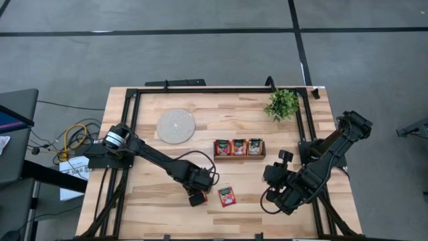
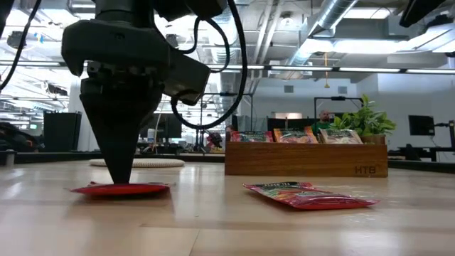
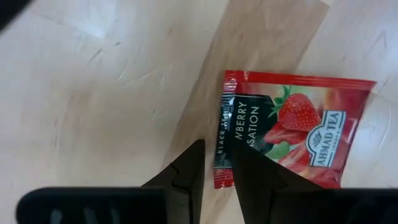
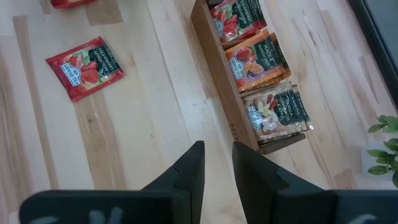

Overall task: Pick & Place Tea
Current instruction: Put the red tea bag into the left section of the wooden organizer

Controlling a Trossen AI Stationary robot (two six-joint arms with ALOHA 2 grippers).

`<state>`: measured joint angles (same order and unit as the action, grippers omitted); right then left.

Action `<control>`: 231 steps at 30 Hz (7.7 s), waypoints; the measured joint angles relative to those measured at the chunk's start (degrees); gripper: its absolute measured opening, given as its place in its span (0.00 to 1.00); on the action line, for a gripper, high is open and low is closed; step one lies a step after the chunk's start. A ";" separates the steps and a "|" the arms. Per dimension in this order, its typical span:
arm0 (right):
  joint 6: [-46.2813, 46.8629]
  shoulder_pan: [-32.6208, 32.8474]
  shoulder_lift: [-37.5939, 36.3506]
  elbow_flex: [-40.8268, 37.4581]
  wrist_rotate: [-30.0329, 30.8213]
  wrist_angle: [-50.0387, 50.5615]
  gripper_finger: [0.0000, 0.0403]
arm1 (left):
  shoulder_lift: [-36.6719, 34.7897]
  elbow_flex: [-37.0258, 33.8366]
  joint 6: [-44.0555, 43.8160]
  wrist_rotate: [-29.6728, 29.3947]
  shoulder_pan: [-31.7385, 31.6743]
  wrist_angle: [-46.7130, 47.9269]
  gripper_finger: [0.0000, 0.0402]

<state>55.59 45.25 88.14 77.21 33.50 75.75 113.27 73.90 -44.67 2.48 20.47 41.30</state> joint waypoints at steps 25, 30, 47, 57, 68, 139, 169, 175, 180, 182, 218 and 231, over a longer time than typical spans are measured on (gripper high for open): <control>0.38 0.00 0.00 0.00 -0.07 0.02 0.19 | 0.05 7.63 -1.45 -5.08 -0.22 11.75 0.18; -0.01 0.00 0.00 0.00 -0.07 0.02 0.19 | 0.13 7.56 -2.96 -5.19 -0.26 12.77 0.18; -0.62 -0.01 0.00 0.00 1.04 0.04 0.19 | 0.07 0.57 -9.64 -0.09 -0.20 5.23 0.18; -0.59 0.00 0.00 0.00 1.09 0.06 0.19 | 0.00 0.27 -6.50 -0.37 -0.15 5.18 0.18; -0.59 0.00 0.00 0.00 1.09 0.06 0.19 | 0.04 0.25 -5.74 -1.07 -0.11 4.37 0.01; 0.35 -0.76 0.02 0.04 0.98 -0.17 0.19 | 16.22 44.29 37.83 -40.54 -12.13 24.61 0.00; 0.41 -0.76 0.02 0.02 0.96 -0.19 0.19 | 16.13 44.27 37.36 -38.95 -12.28 25.45 0.06; 0.44 -0.76 0.02 0.02 0.92 -0.43 0.19 | 16.13 44.27 37.38 -38.95 -12.74 25.49 0.19; 0.44 -0.76 0.02 0.02 0.90 -0.64 0.19 | 16.13 44.27 37.70 -39.02 -12.83 26.31 0.25; 0.44 -0.76 0.02 0.02 0.90 -0.62 0.19 | 16.13 44.27 37.76 -39.03 -12.81 27.06 0.27; 1.07 -0.63 0.02 0.00 0.94 -1.21 0.19 | 16.09 44.24 36.14 -22.29 -12.61 17.03 0.27; 0.97 -0.66 0.00 0.00 0.96 -1.23 0.19 | 19.78 44.22 36.01 -21.18 -12.76 17.95 0.27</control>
<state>56.55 44.60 88.14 77.21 34.46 74.52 133.05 118.13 -8.66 -18.71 7.70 59.24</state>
